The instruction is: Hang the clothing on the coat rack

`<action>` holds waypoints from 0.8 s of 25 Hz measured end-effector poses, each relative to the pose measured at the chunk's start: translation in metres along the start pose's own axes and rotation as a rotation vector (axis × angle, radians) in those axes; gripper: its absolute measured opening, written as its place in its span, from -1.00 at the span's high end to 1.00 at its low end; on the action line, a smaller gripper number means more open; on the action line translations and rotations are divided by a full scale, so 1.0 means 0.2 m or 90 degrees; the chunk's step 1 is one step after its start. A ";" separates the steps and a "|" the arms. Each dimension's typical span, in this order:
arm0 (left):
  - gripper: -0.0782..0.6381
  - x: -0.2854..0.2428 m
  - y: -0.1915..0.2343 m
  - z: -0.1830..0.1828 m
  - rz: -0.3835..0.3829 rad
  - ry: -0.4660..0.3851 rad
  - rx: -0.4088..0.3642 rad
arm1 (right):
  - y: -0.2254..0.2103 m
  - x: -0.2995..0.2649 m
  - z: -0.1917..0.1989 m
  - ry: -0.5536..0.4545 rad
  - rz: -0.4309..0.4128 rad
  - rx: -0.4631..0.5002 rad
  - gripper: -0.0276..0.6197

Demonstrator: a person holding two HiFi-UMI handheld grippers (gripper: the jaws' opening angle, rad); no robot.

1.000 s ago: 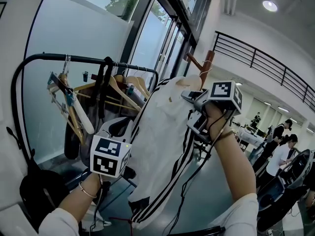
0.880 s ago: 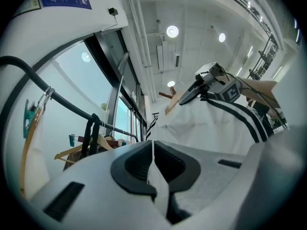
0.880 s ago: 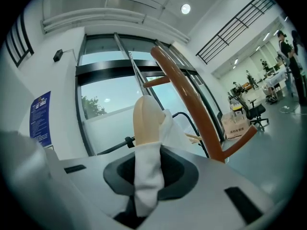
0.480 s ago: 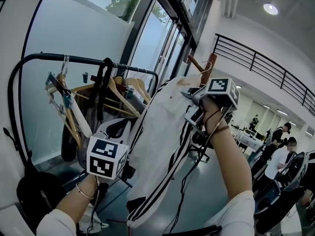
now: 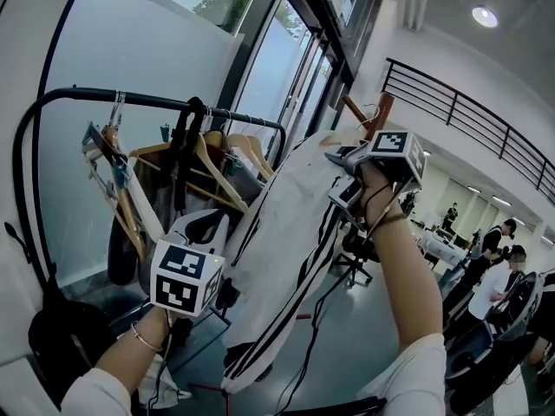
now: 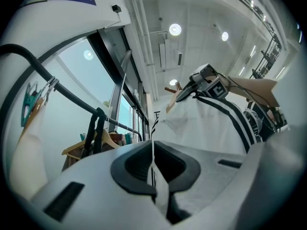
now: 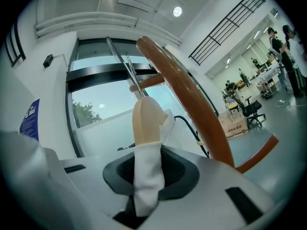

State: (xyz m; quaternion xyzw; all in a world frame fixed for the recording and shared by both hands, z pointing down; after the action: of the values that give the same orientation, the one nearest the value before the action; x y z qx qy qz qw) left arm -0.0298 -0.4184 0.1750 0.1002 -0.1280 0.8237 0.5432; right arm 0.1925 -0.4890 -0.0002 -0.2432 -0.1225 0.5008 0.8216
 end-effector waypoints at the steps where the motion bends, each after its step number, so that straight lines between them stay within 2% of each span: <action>1: 0.73 0.00 0.00 0.00 0.000 -0.001 0.000 | 0.00 -0.01 0.00 0.000 0.000 -0.001 0.68; 8: 0.73 0.02 0.02 0.03 -0.002 0.003 0.002 | 0.01 -0.05 -0.01 -0.004 0.011 -0.014 0.67; 14: 0.73 0.06 0.05 0.06 -0.010 0.003 0.009 | -0.03 -0.12 -0.05 -0.010 -0.010 -0.029 0.64; 20: 0.73 0.08 0.06 0.07 -0.014 0.006 0.009 | -0.06 -0.14 -0.04 -0.012 -0.005 -0.050 0.62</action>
State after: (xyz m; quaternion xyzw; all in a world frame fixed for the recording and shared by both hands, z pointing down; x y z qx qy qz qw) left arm -0.0458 -0.4141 0.1919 0.1014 -0.1186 0.8191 0.5520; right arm 0.1928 -0.5198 0.0011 -0.2700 -0.1511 0.4949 0.8120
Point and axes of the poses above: the fingertips, and each gripper's own axes: x backward along the fingers, y to its left, z out of its underside, the point moved 5 cm from there along x, backward along the fingers, and after that the axes turned 1 degree about -z, right-handed, at the moved point
